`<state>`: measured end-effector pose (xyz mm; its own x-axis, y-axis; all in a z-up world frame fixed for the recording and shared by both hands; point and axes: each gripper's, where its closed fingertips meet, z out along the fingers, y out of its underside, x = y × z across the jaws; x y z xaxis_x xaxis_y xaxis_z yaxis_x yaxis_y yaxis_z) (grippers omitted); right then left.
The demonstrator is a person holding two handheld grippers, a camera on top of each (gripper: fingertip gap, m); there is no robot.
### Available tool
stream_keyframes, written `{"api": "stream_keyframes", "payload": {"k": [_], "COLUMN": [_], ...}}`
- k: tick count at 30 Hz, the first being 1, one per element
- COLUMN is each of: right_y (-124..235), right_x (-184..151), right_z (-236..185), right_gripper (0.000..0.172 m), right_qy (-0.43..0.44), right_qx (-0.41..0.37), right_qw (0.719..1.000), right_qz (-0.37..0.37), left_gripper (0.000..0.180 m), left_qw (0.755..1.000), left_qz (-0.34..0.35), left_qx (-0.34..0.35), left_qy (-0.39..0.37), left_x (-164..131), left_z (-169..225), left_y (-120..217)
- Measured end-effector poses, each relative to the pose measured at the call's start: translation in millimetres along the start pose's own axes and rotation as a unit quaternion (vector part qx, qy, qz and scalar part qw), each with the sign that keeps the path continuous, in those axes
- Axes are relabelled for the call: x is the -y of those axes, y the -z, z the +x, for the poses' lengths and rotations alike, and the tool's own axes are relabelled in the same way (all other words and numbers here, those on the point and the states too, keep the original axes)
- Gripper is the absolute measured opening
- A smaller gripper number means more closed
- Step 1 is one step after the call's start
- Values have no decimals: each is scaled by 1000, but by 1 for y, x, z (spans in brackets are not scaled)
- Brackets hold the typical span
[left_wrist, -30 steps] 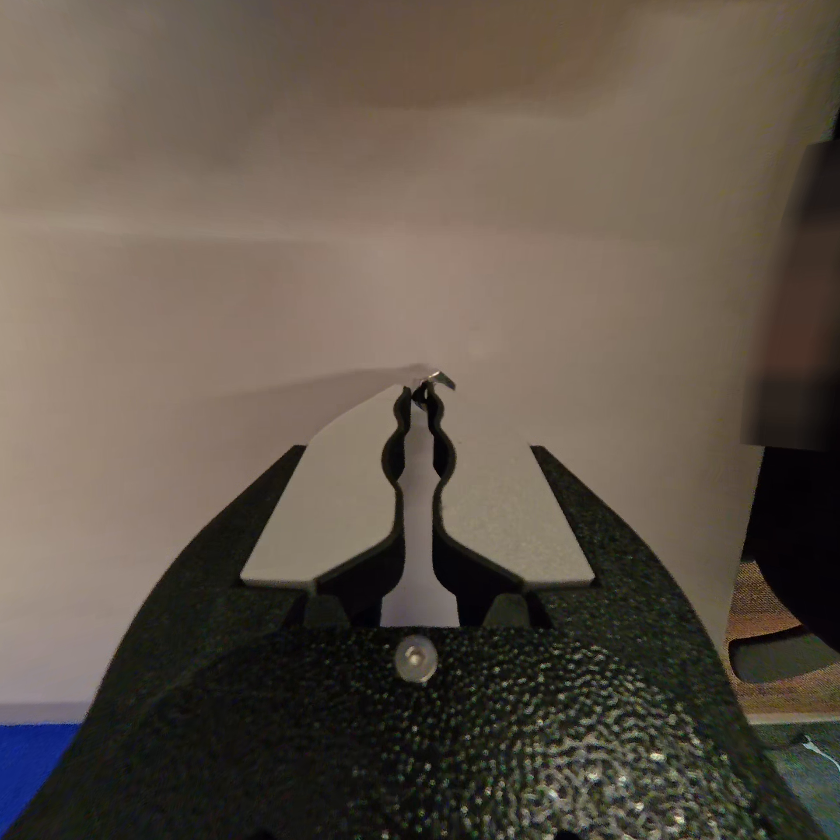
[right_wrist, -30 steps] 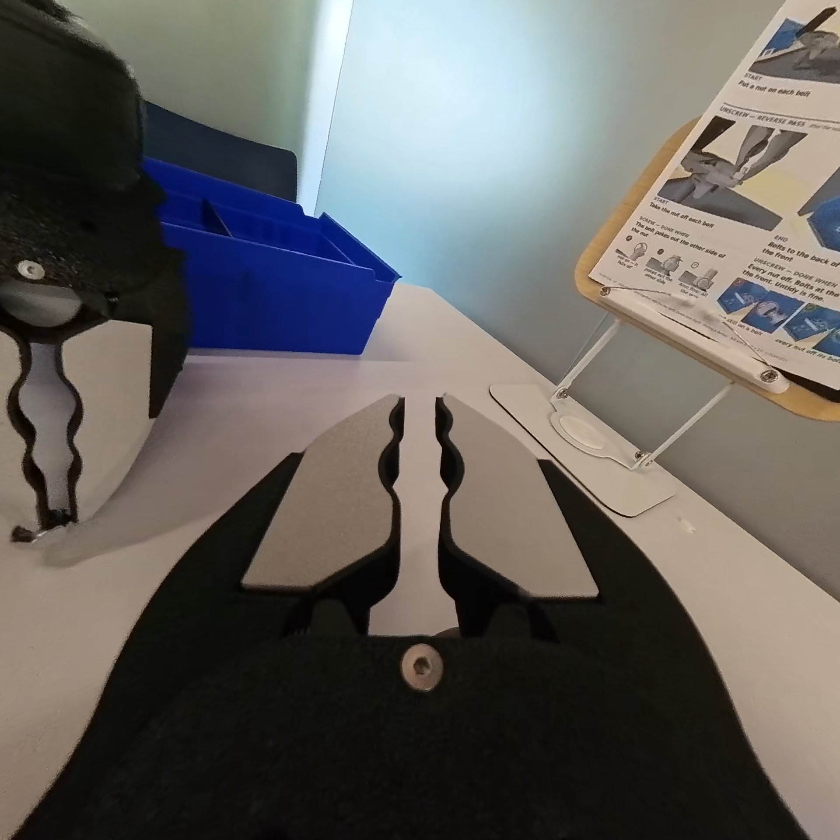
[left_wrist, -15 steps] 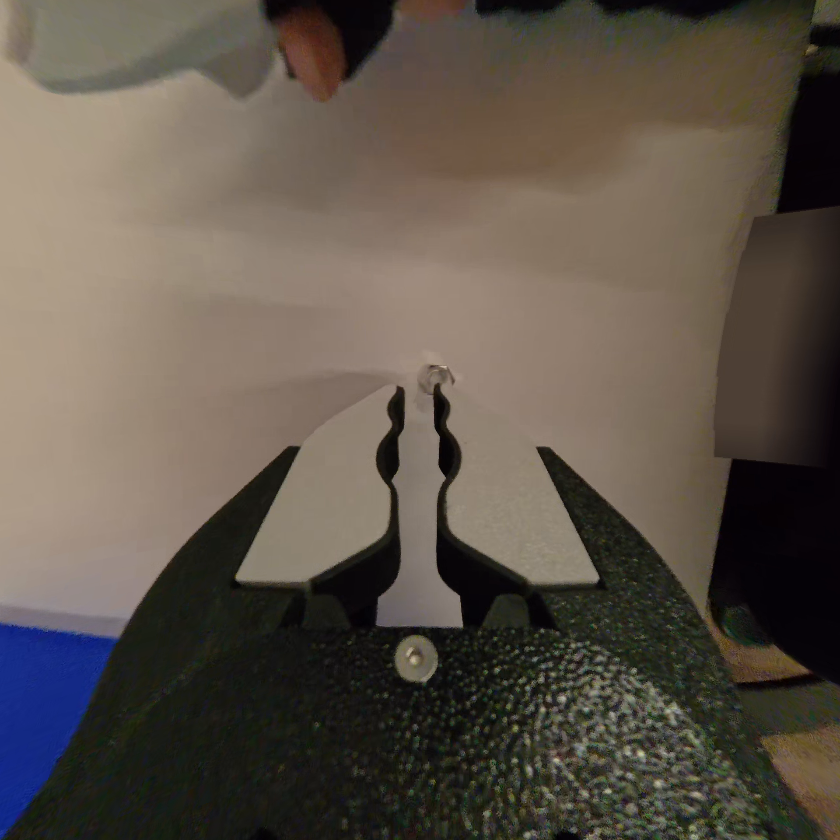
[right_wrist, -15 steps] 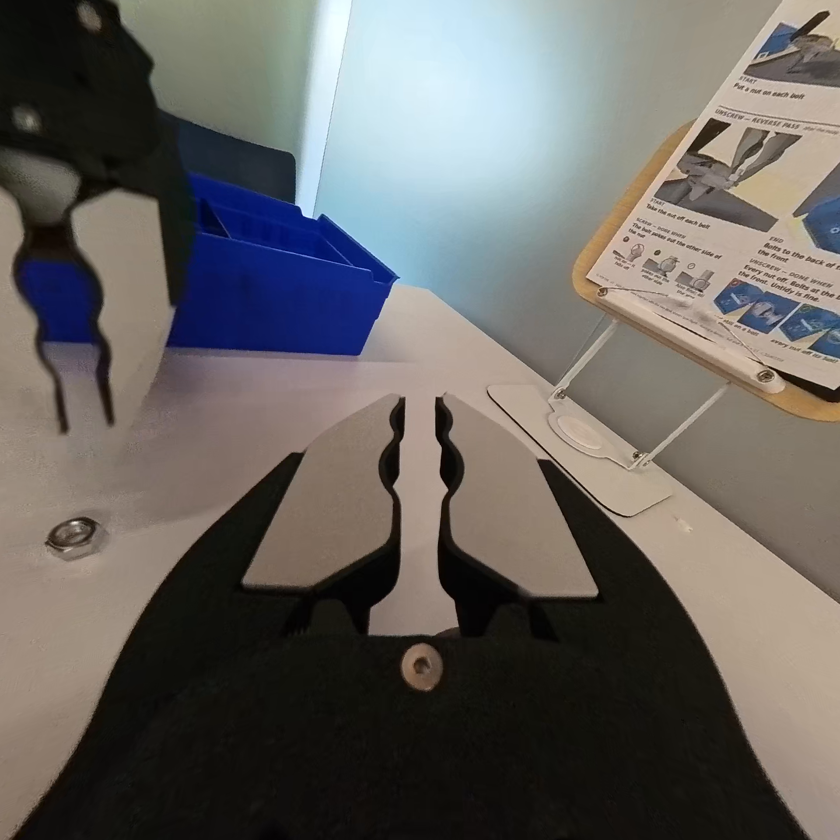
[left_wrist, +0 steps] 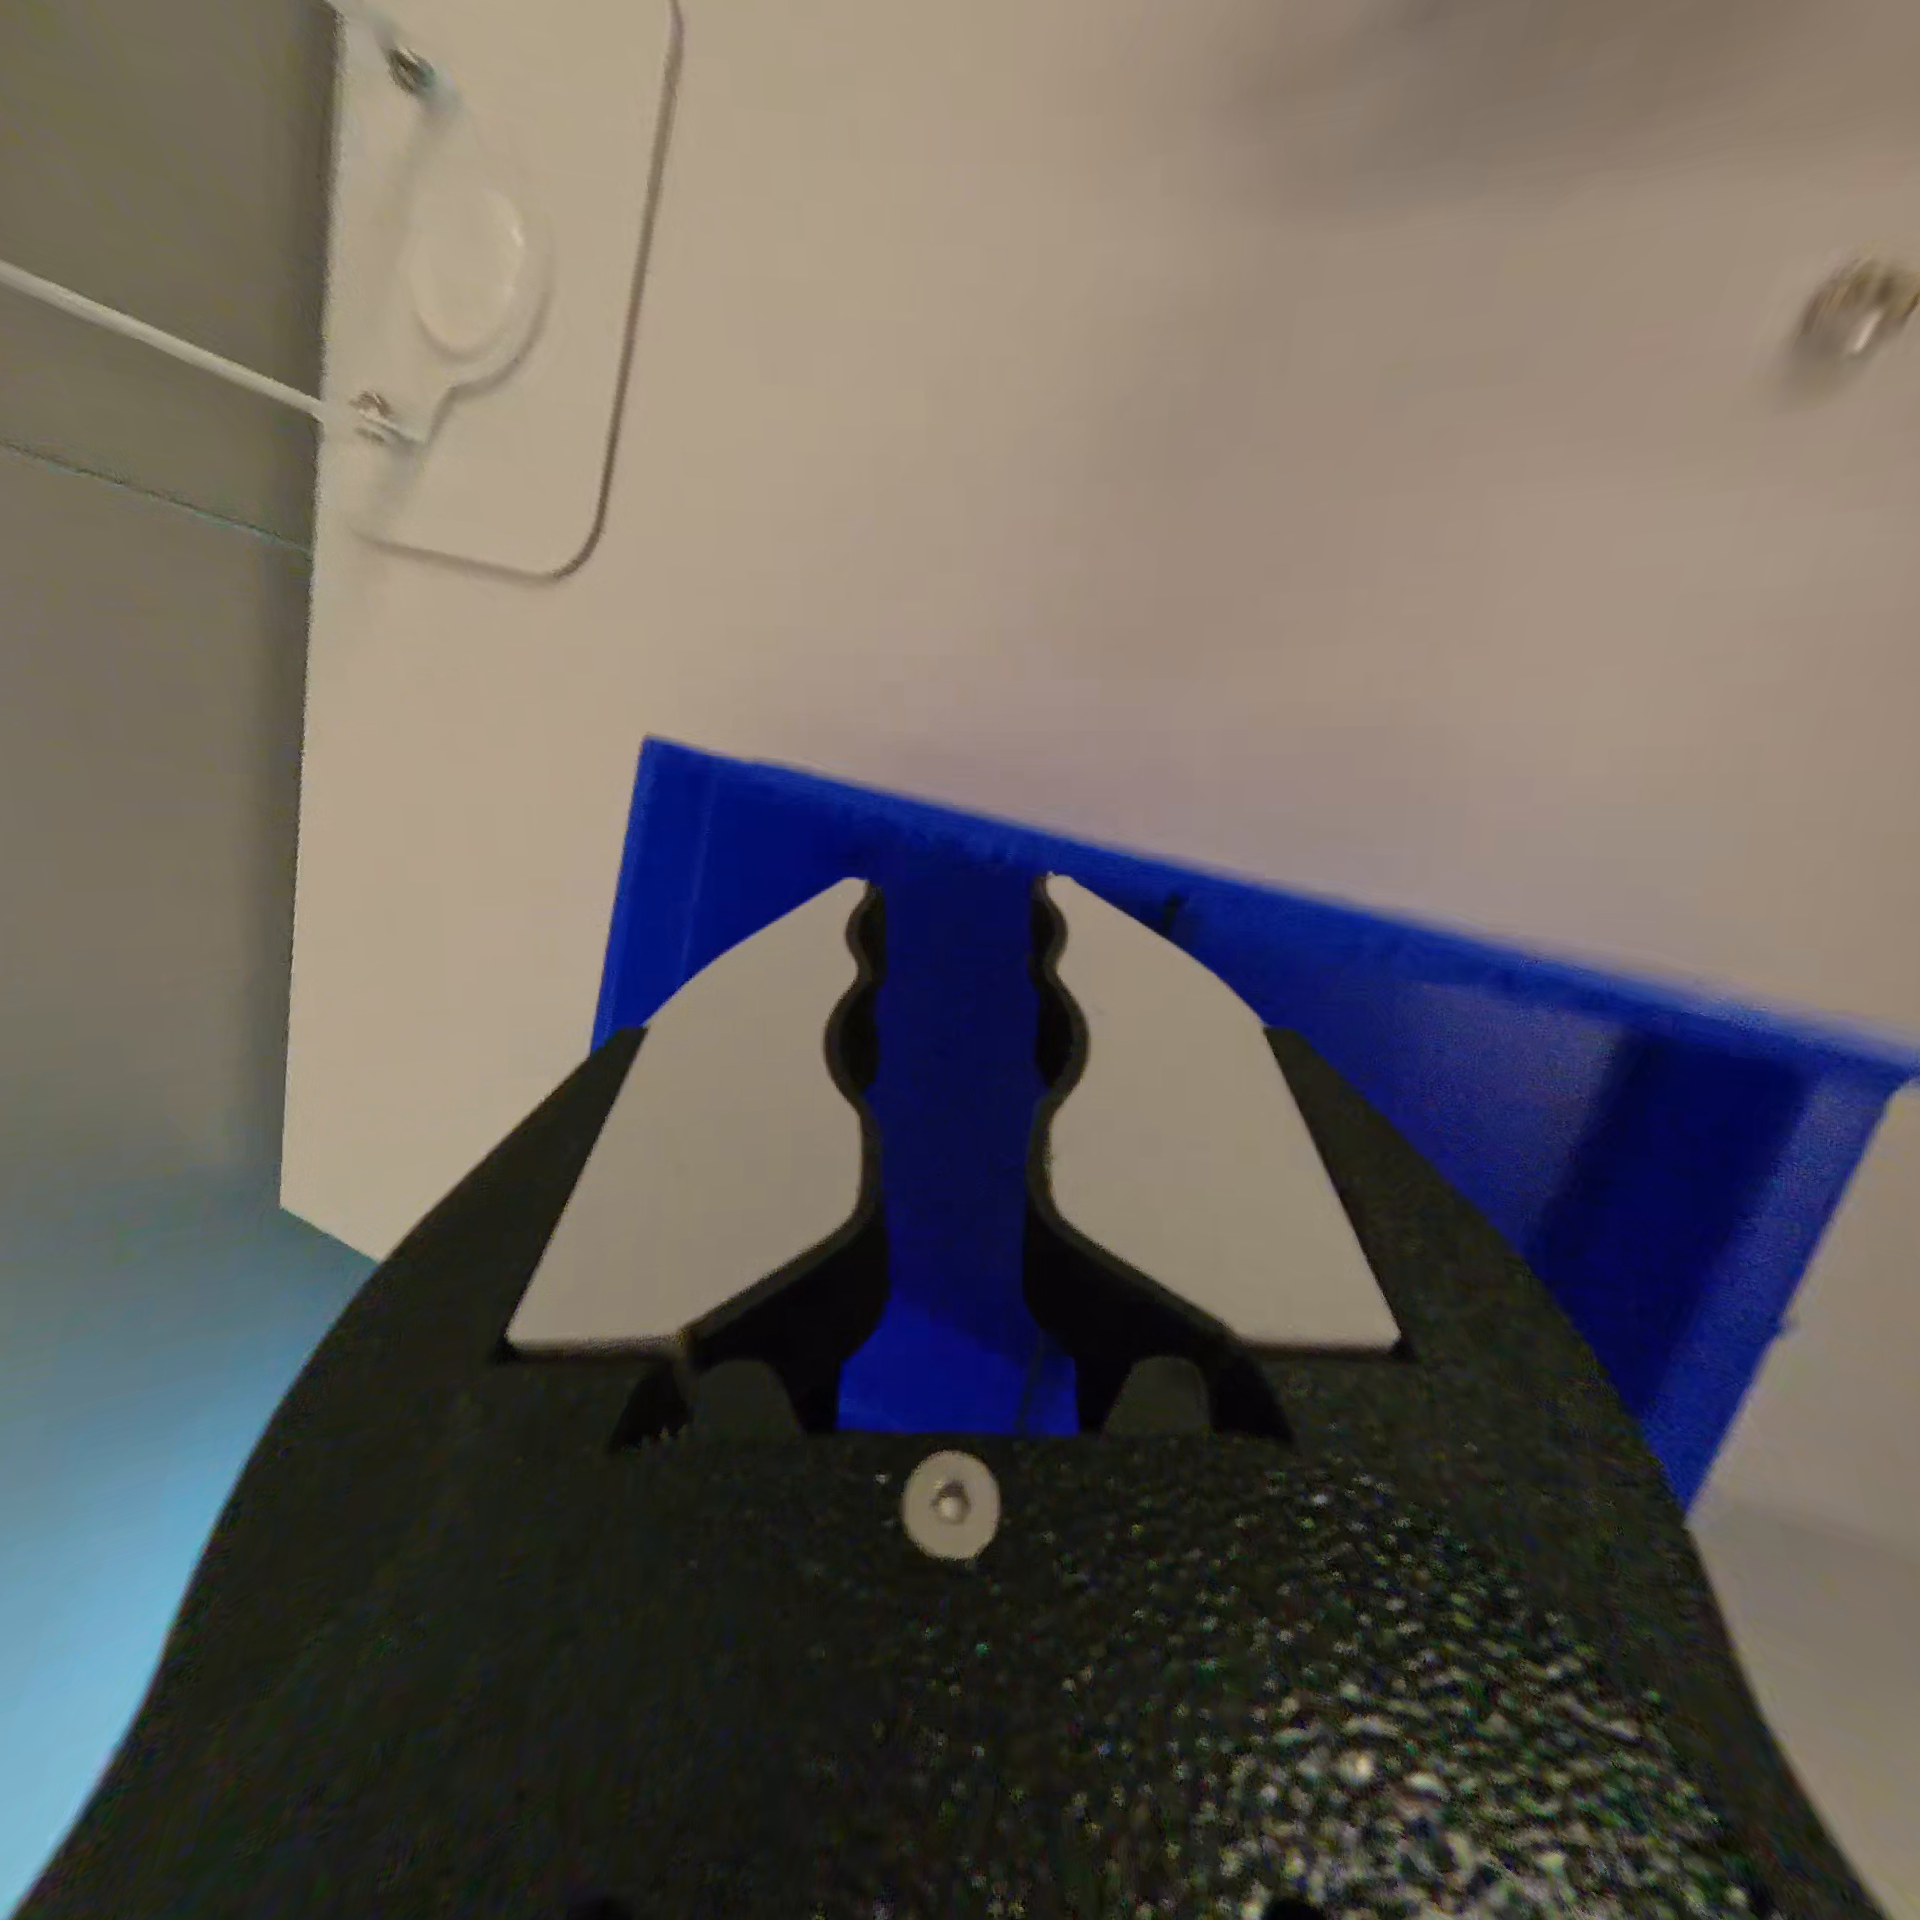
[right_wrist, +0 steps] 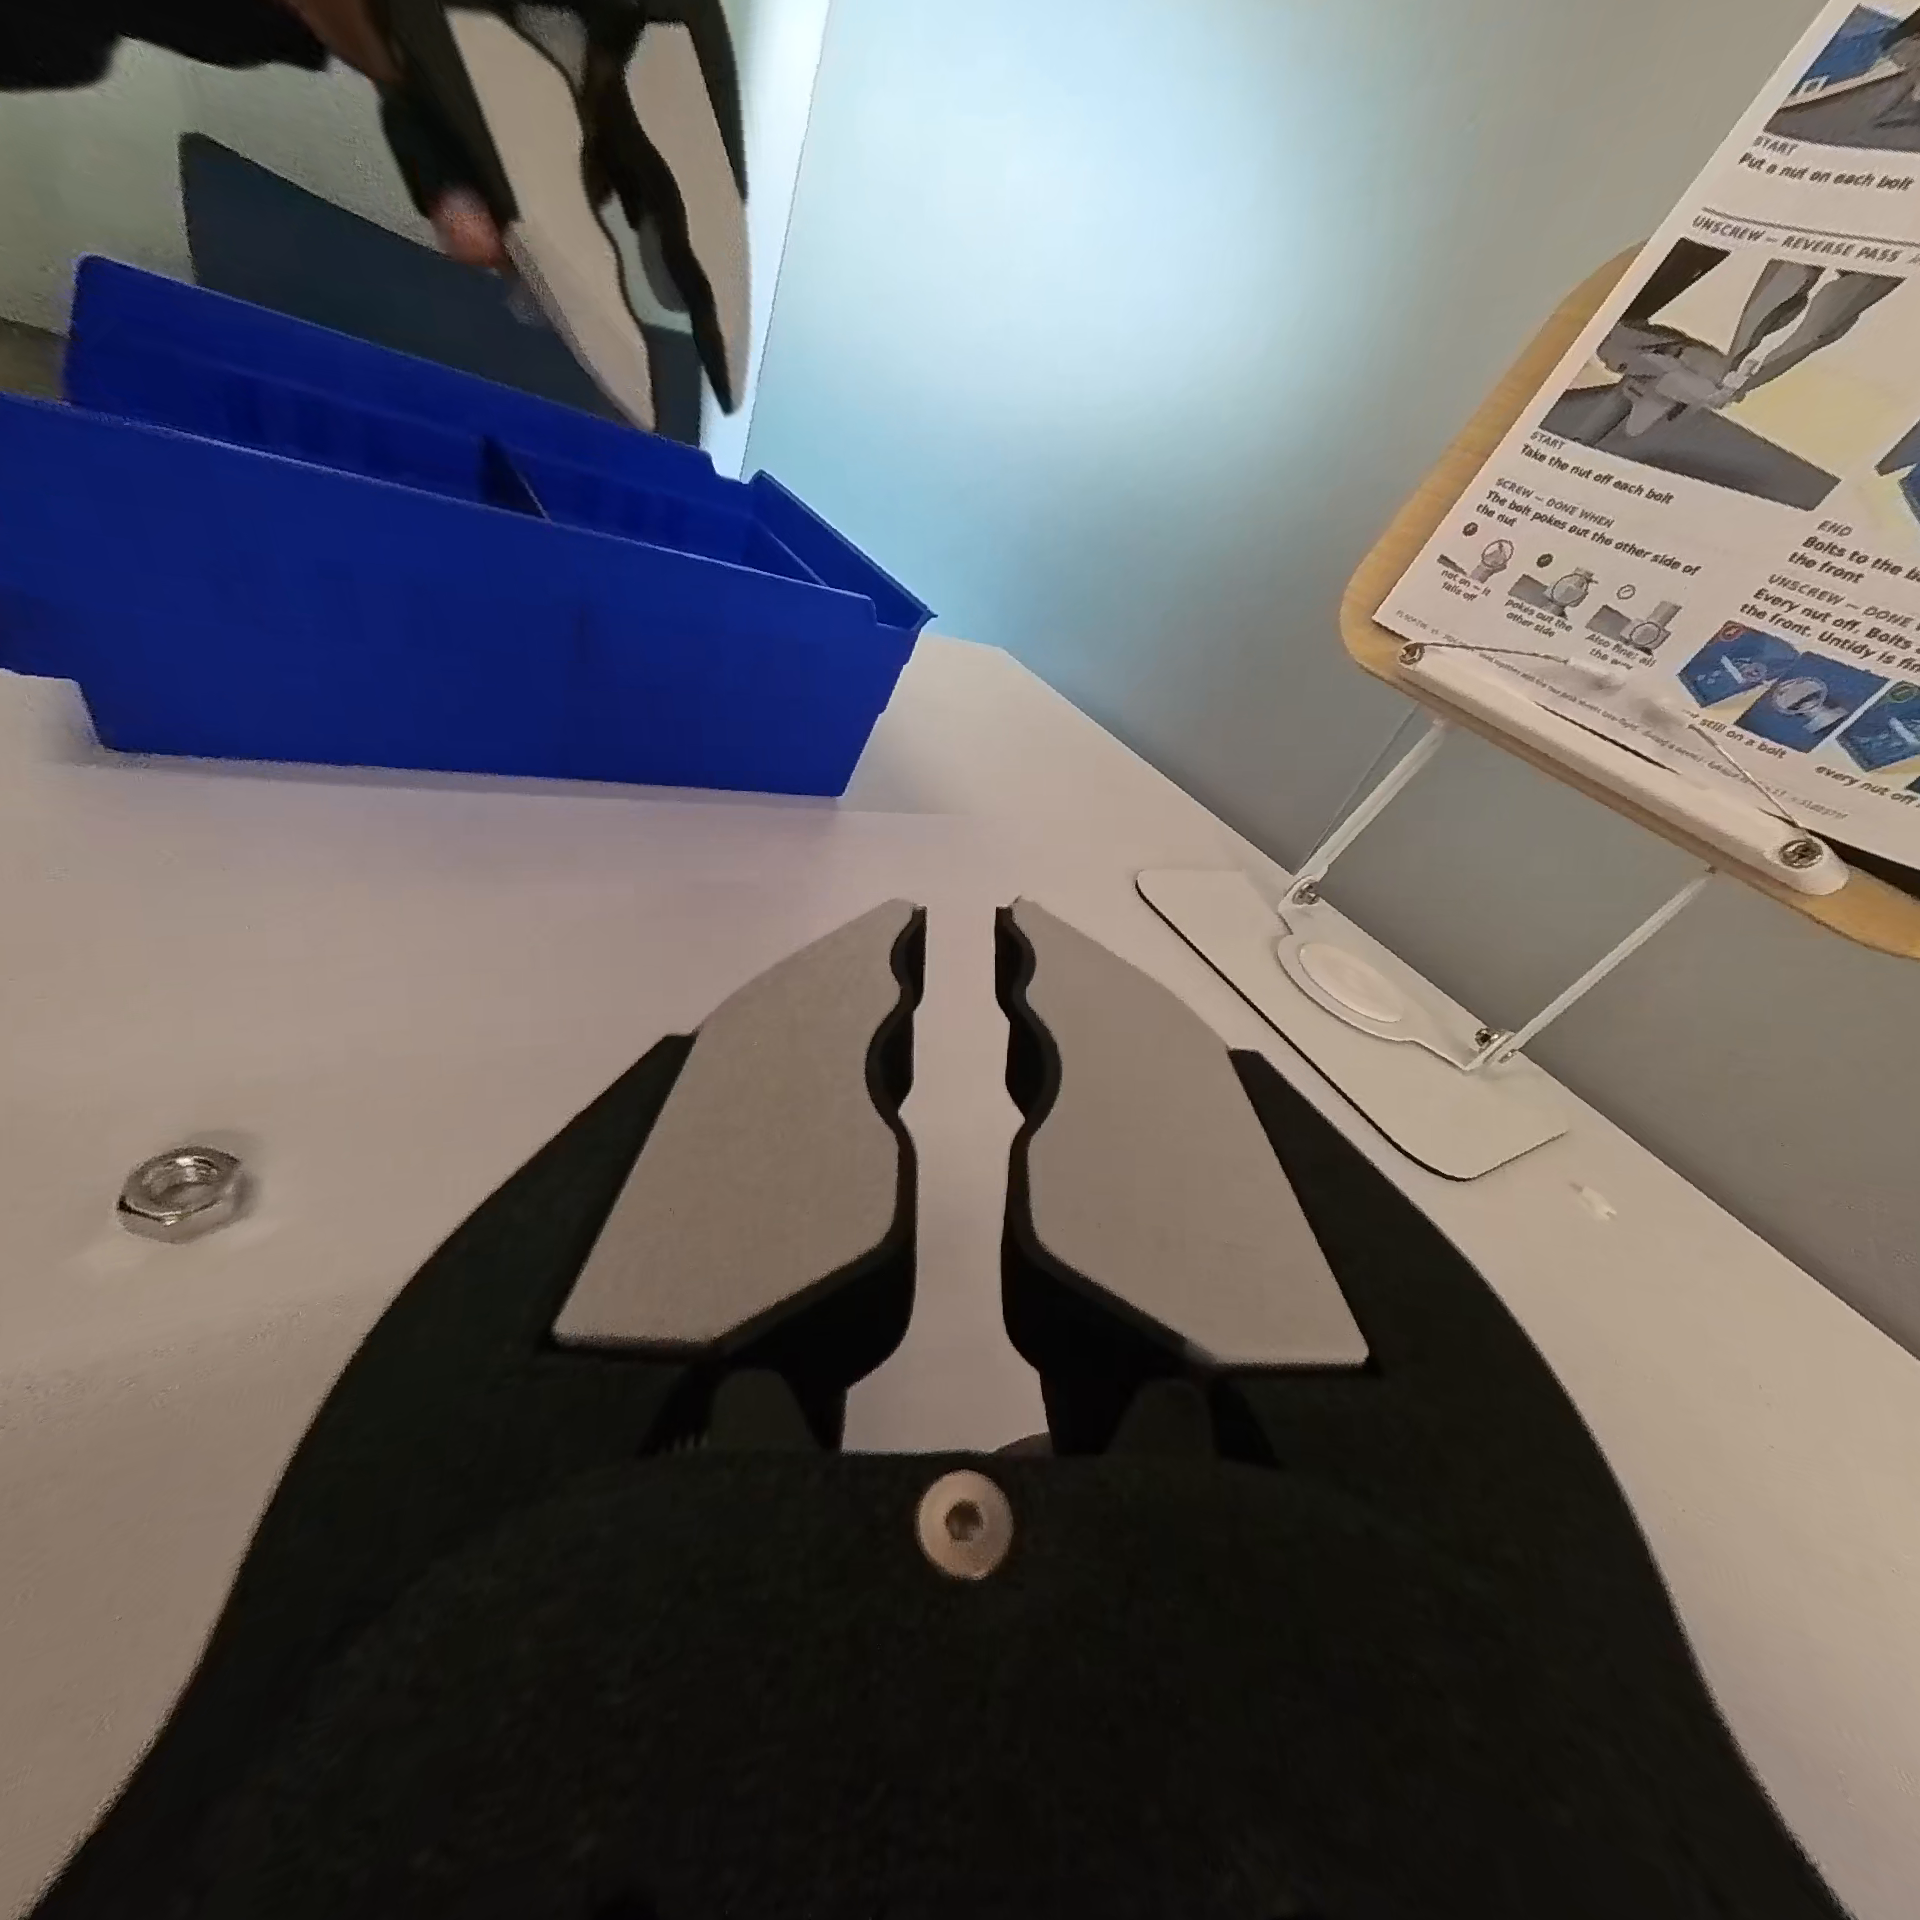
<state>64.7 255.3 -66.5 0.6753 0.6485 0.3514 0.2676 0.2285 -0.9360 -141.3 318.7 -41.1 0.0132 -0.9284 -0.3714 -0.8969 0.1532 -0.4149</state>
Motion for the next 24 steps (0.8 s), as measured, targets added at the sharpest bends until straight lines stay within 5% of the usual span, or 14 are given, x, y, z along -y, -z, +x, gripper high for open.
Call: {"api": "stream_keyframes", "payload": {"k": [1, 11, 17, 24], "right_y": [0, -2, -5, -8], "right_x": [-1, -10, -15, -22], "right_z": [0, 0, 0, 1], "right_gripper": [12, 12, 12, 12], "right_qy": [1, -3, -6, -15], "right_qx": [1, 11, 16, 21], "right_qw": [1000, 1000, 1000, 999], "right_qz": [-1, -13, -17, -23], "left_gripper": [27, 29, 28, 23], "left_qw": [1000, 967, 939, 911], "left_qz": [-16, -96, -73, -99], "left_qx": [-12, -215, -325, -379], "left_qy": [-13, -97, -79, -125], "left_x": [-13, -89, -97, -108], "left_z": [-4, 7, 20, 17], "left_y": [-4, -57, -67, -69]}}
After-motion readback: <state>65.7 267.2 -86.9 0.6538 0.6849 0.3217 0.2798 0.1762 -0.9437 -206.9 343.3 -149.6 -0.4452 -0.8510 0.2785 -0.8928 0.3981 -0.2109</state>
